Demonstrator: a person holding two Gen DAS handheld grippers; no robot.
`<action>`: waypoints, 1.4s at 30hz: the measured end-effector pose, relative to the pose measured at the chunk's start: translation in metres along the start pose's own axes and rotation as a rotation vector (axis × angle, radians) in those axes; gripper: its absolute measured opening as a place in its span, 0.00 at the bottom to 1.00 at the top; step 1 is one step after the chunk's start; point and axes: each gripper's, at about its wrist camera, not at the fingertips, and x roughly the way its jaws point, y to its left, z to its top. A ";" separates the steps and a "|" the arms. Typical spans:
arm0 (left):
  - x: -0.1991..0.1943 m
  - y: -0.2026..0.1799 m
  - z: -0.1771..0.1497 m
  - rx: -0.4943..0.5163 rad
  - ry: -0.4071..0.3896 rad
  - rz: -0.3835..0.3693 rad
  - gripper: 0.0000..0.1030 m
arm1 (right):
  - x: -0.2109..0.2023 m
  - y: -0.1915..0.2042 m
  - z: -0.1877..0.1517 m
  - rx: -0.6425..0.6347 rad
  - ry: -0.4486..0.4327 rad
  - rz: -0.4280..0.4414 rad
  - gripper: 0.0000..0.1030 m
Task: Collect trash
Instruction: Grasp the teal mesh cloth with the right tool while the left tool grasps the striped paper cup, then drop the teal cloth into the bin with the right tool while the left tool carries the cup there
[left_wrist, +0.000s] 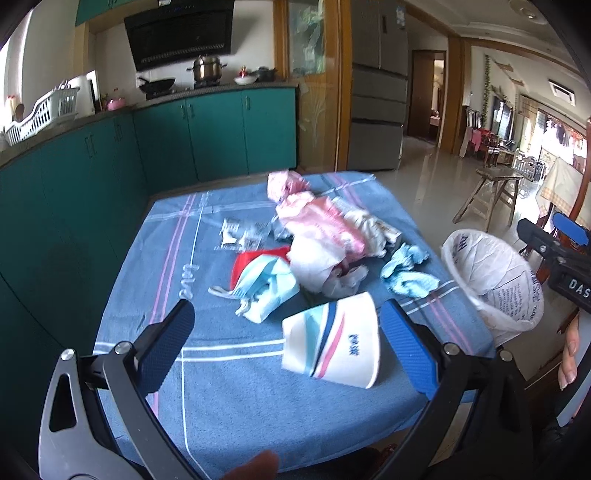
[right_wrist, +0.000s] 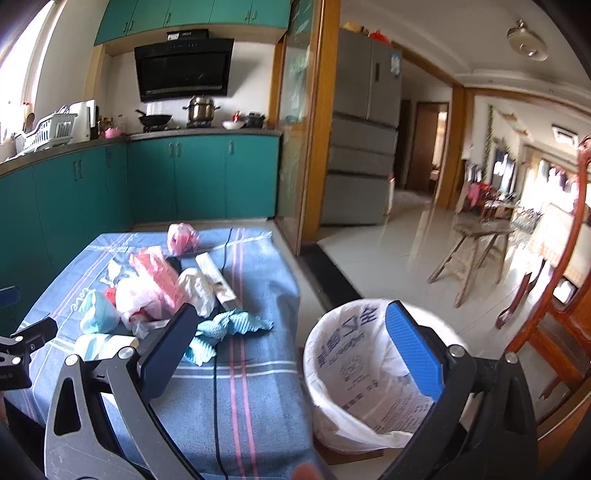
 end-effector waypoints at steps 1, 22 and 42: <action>0.005 0.003 -0.002 -0.002 0.012 -0.002 0.97 | 0.006 0.000 -0.002 0.004 0.021 0.030 0.97; 0.095 -0.022 -0.024 0.005 0.252 -0.144 0.97 | 0.181 0.065 -0.032 0.048 0.416 0.246 0.89; 0.076 -0.002 -0.026 -0.084 0.198 -0.283 0.58 | 0.141 0.037 -0.041 0.010 0.347 0.240 0.44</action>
